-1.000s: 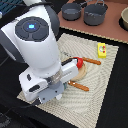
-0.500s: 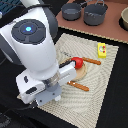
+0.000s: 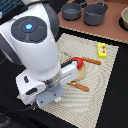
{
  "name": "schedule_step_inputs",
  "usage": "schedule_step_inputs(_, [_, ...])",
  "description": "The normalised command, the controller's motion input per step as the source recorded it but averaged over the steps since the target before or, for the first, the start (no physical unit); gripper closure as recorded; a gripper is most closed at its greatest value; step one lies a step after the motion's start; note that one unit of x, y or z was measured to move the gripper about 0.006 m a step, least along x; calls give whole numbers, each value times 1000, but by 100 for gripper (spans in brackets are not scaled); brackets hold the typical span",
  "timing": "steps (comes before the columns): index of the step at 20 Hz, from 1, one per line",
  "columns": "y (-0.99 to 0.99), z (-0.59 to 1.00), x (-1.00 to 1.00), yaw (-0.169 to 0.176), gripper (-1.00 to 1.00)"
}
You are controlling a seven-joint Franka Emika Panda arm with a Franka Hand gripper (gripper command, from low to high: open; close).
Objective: Interact with the objects in diverse but meaningful ways.
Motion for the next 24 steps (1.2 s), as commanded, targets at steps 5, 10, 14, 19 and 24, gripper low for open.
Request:
schedule_step_inputs(5, [754,573,0,114,100])
schedule_step_inputs(10, [823,326,0,88,100])
schedule_step_inputs(14, [836,291,0,78,100])
schedule_step_inputs(19, [867,233,0,60,100])
schedule_step_inputs(24, [884,105,-36,37,100])
